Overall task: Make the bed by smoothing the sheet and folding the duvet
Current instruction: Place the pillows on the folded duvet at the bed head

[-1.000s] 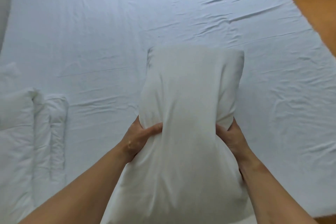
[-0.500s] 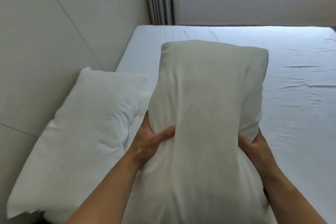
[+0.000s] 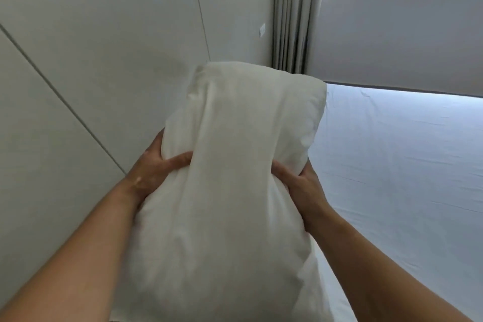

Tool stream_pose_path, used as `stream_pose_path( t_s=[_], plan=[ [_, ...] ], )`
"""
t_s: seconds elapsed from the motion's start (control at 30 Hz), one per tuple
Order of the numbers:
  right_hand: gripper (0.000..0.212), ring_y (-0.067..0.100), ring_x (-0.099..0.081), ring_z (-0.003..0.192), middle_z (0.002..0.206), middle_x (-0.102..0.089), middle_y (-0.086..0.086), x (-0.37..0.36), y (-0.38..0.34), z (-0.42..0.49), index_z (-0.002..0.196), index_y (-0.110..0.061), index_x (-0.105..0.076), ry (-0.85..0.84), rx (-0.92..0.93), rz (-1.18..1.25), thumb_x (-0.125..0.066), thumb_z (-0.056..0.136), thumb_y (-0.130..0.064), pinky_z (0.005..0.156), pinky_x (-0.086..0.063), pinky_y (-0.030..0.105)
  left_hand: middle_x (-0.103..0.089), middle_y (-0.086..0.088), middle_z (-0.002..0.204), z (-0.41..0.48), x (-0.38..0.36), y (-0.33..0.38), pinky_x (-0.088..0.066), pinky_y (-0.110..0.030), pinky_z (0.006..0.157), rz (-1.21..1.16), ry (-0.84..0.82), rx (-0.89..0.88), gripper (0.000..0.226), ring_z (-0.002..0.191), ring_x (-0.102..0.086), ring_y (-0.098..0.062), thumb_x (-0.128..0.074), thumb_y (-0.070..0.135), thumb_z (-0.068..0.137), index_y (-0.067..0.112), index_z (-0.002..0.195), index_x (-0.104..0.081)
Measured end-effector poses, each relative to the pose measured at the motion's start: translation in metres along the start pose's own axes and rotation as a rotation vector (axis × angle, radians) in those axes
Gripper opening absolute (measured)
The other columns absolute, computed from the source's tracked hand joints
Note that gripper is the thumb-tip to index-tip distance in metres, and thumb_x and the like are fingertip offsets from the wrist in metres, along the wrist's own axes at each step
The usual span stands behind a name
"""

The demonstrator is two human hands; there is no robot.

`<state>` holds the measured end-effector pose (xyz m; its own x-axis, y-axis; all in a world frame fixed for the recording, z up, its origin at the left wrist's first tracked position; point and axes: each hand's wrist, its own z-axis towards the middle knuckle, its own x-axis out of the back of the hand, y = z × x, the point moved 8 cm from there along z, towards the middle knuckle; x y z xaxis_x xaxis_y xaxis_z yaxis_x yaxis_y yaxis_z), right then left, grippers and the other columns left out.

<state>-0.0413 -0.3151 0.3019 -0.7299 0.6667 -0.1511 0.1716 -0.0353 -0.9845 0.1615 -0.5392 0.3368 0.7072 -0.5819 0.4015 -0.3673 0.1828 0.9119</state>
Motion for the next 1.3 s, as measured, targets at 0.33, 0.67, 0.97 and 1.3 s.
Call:
stream_pose_path(
  t_s=[0.33, 0.67, 0.97, 1.3],
  plan=[
    [0.133, 0.023, -0.042, 0.141, 0.157, -0.037, -0.003, -0.009, 0.182, -0.023, 0.16, -0.028, -0.013, -0.086, -0.588, -0.468, -0.075, 0.055, -0.083, 0.116, -0.034, 0.037, -0.049, -0.008, 0.148, 0.01, 0.023, -0.186, -0.043, -0.039, 0.106, 0.228, -0.052, 0.47, 0.136, 0.129, -0.054, -0.028, -0.06, 0.088, 0.038, 0.027, 0.155, -0.029],
    [0.086, 0.002, -0.064, 0.116, 0.123, -0.068, -0.023, -0.072, 0.206, -0.056, 0.138, -0.038, -0.05, -0.216, -0.477, -0.218, -0.08, 0.065, -0.071, 0.106, -0.049, 0.035, -0.066, -0.018, 0.126, 0.019, 0.062, -0.166, -0.047, -0.044, 0.094, 0.426, 0.204, 0.307, 0.112, 0.114, -0.062, -0.037, -0.051, 0.089, 0.044, 0.017, 0.13, -0.06],
    [0.079, 0.008, -0.057, 0.122, 0.125, -0.059, -0.025, -0.057, 0.218, -0.071, 0.144, -0.047, -0.032, -0.147, -0.473, -0.466, -0.075, 0.078, -0.051, 0.105, -0.042, 0.023, -0.044, -0.021, 0.148, 0.023, 0.06, -0.219, -0.034, -0.043, 0.115, 0.799, 0.049, 0.355, 0.095, 0.136, -0.043, -0.036, -0.03, 0.086, 0.074, 0.034, 0.154, -0.029],
    [0.084, 0.02, -0.058, 0.124, 0.136, -0.06, -0.005, -0.033, 0.228, -0.073, 0.154, -0.03, -0.024, -0.166, -0.493, -0.649, -0.07, 0.086, -0.046, 0.104, -0.043, 0.026, 0.007, 0.004, 0.165, -0.019, -0.081, -0.16, 0.003, -0.058, 0.12, 0.953, -0.044, 0.067, 0.081, 0.153, 0.009, -0.024, -0.008, 0.088, 0.077, 0.056, 0.149, 0.008]
  ],
)
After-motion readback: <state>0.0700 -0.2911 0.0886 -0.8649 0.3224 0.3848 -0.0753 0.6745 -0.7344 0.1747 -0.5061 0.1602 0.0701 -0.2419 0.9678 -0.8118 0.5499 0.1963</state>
